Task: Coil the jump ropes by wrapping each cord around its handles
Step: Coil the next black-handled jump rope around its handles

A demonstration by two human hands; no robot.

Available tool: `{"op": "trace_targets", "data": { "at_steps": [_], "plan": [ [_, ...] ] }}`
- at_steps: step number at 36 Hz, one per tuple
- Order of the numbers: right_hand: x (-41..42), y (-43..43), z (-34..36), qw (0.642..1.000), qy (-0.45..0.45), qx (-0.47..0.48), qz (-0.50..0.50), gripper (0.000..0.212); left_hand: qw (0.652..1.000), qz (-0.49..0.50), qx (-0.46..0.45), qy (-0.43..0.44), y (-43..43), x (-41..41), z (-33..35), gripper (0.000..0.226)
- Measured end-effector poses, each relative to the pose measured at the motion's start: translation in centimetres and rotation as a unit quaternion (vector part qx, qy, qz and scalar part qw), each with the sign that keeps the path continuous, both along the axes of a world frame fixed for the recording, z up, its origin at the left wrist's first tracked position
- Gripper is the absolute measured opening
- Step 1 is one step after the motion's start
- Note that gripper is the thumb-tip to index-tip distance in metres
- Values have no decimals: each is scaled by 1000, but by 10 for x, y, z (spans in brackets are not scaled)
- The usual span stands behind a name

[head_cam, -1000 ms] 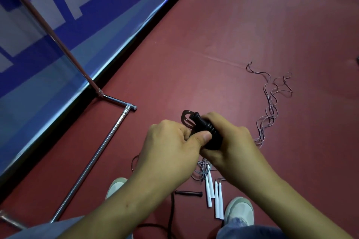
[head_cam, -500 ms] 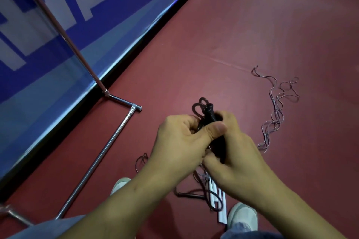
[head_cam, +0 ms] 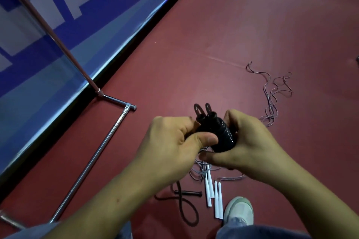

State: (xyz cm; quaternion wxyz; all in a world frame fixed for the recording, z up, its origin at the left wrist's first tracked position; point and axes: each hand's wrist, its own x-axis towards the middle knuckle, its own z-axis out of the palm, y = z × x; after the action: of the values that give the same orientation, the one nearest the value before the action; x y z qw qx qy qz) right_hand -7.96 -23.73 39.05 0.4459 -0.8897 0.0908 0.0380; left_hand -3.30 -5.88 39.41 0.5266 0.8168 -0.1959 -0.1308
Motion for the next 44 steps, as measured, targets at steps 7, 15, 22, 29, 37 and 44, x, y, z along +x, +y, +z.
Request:
{"op": "trace_targets", "data": {
  "at_steps": [7,15,22,29,37,44],
  "plan": [
    [-11,13,3,986,20,164,20,29,997,9,-53,58,-6,-4,-4,40],
    [-11,19,5,980,9,198,-16,38,997,32,-28,59,-9,-2,-9,48],
    [-7,18,7,985,-61,161,-23,49,993,-13,-63,94,-8,5,-10,40],
    [-7,17,8,991,-63,121,-7,46,990,8,-70,120,-7,6,-4,48],
    [-13,18,3,991,-24,132,-21,44,990,-34,0,134,-2,7,-5,48],
    [-9,18,-2,988,-36,145,-28,41,996,4,25,82,-5,5,-4,46]
  ]
}}
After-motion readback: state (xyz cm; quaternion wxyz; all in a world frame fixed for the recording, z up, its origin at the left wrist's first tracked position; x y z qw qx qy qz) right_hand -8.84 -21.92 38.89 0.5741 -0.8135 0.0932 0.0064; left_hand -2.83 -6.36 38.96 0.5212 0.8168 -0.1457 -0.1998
